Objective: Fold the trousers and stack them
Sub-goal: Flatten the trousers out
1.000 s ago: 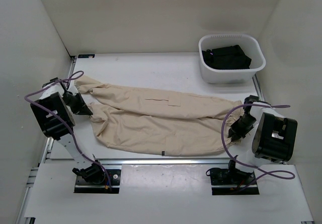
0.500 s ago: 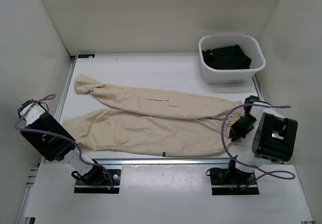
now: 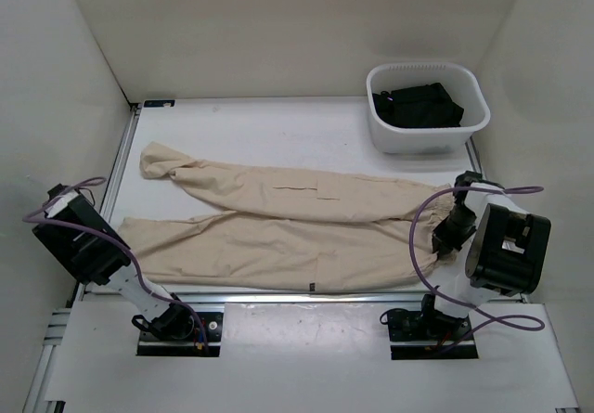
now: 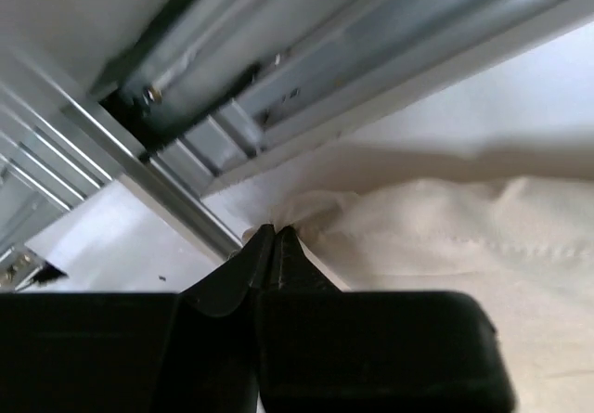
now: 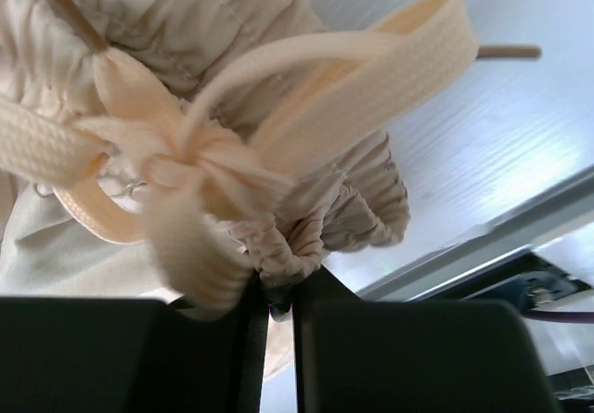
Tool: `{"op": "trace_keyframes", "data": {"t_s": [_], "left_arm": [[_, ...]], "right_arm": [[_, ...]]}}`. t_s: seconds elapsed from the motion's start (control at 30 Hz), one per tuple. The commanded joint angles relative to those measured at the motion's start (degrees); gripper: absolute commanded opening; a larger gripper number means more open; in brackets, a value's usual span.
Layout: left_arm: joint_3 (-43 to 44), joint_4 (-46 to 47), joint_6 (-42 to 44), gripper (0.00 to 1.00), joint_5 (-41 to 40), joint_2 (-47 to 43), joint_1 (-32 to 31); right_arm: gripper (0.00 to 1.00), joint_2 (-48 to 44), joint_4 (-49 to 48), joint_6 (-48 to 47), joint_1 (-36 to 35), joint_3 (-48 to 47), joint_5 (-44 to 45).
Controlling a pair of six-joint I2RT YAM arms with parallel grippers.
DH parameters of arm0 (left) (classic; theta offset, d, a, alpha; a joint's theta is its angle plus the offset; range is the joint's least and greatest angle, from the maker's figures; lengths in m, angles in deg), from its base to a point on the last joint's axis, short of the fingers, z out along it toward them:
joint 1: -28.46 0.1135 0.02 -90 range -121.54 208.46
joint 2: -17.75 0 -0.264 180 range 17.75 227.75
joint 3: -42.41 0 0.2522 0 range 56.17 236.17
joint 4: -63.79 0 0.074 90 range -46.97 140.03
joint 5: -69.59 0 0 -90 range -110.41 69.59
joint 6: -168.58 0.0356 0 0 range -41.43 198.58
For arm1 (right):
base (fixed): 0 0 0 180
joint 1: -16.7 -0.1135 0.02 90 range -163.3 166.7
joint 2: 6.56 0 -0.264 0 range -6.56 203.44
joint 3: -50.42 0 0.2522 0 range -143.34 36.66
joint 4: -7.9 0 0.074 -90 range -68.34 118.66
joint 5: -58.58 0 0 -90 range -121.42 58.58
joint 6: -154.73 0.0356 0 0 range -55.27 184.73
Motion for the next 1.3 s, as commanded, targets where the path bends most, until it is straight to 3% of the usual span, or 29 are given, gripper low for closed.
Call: {"op": "trace_keyframes", "data": {"t_s": [0.0,0.13,0.2,0.3,0.37,0.53,0.73,0.87,0.9,1.07,1.27], "left_arm": [[3.56,5.22,-0.03,0.14,-1.38,0.16,0.01],[2.34,5.22,-0.03,0.14,-0.85,0.79,0.01],[0.76,5.22,-0.03,0.29,-0.85,0.79,0.01],[-1.62,2.68,-0.03,0.61,1.16,-0.62,0.01],[-0.66,-2.65,-0.03,0.62,5.72,-2.54,0.01],[6.81,-12.7,-0.03,0.64,14.69,-8.51,-4.19],[19.28,-14.73,-0.03,0.73,15.94,-10.73,-12.46],[27.02,-15.87,-0.03,0.73,22.77,-2.68,-16.41],[30.08,-15.87,-0.03,0.73,28.45,-0.55,-16.42],[45.12,-17.1,-0.03,0.73,40.53,15.62,-17.3],[52.08,-13.6,-0.03,0.74,38.7,26.97,-18.0]], "right_arm": [[0.12,0.35,1.98,-3.2,2.35,-4.54,8.71],[0.14,1.49,2.6,-4.52,3.5,-6.39,8.1],[0.3,2.1,2.6,-5.04,3.5,-6.39,7.23],[0.57,2.11,3.22,-6.1,3.5,-6.92,5.73],[0.61,2.11,4.44,-6.1,3.5,-6.92,5.73],[0.63,-2.81,7.78,-4.97,2.8,-10.6,6.25],[0.63,-5.98,11.65,-2.33,0.51,-19.39,7.48],[0.63,-5.45,12.44,-1.1,-0.02,-25.63,6.96],[0.63,-4.84,10.7,-0.31,-0.02,-26.34,5.39],[0.61,-3.69,3.75,3.29,-1.16,-27.83,2.74],[0.61,0.08,1.28,4.0,-3.8,-29.07,6.69]]}}
